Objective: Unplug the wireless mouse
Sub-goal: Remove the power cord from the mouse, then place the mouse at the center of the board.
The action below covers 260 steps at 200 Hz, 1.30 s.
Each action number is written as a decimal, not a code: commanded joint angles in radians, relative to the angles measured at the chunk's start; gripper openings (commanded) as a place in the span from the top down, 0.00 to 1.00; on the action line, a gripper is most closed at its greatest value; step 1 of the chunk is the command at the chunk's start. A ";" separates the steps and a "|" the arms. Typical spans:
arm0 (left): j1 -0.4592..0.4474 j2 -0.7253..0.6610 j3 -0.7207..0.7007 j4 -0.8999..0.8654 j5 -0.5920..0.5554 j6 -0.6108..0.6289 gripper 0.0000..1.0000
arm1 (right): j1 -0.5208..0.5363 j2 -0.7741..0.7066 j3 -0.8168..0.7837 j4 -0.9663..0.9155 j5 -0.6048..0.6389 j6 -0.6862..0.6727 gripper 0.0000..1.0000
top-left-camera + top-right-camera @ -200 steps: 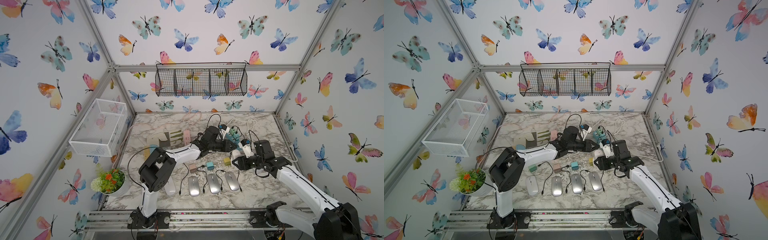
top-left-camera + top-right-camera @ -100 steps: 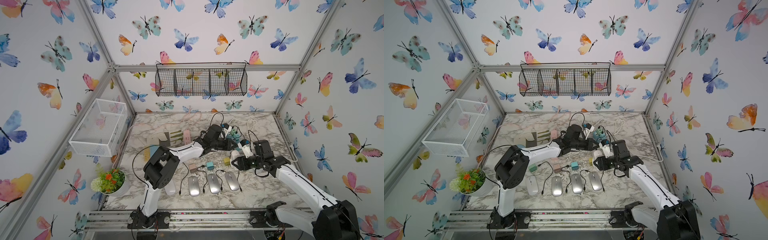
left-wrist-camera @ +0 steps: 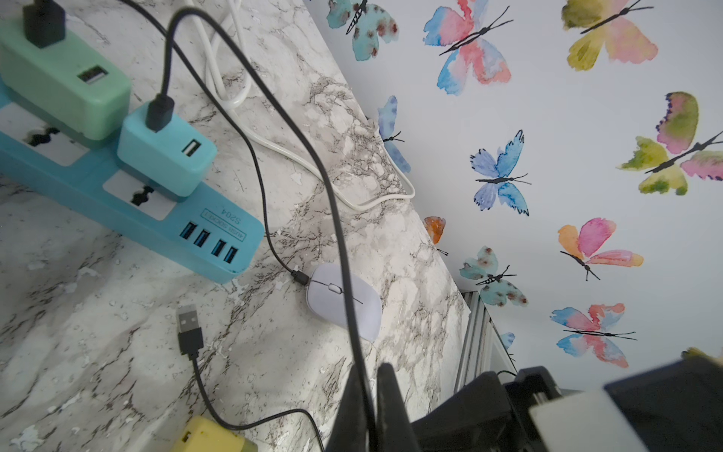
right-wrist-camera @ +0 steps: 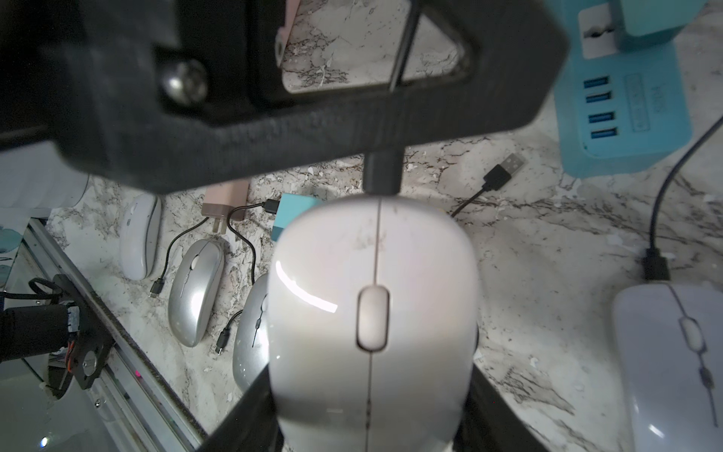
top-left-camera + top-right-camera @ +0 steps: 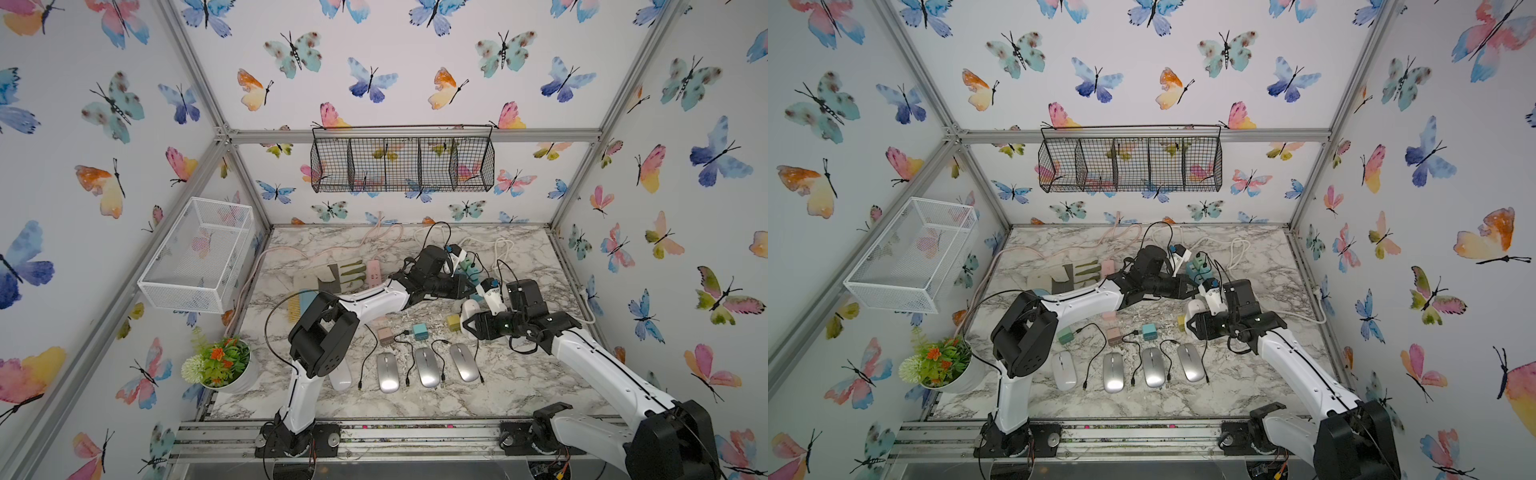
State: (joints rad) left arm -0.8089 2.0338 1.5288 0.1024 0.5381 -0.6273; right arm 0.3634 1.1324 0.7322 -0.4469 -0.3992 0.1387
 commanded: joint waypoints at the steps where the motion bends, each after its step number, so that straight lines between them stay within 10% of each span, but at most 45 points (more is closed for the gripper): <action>1: 0.018 0.027 0.062 0.010 -0.001 0.001 1.00 | 0.005 0.025 0.015 -0.070 -0.065 0.007 0.99; 68: 0.040 0.047 0.098 0.044 0.040 -0.047 1.00 | 0.006 0.009 0.015 -0.147 -0.071 0.034 0.99; 132: 0.044 -0.004 0.022 0.055 0.023 -0.037 1.00 | 0.006 0.111 0.117 -0.445 0.351 0.216 0.99; 260: 0.047 -0.093 -0.102 0.095 0.052 -0.040 1.00 | 0.006 0.294 0.030 -0.336 0.329 0.217 0.79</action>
State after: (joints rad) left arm -0.7654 1.9709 1.4399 0.1722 0.5648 -0.6704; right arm 0.3664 1.4090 0.7731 -0.8127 -0.0666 0.3584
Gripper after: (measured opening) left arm 0.059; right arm 0.606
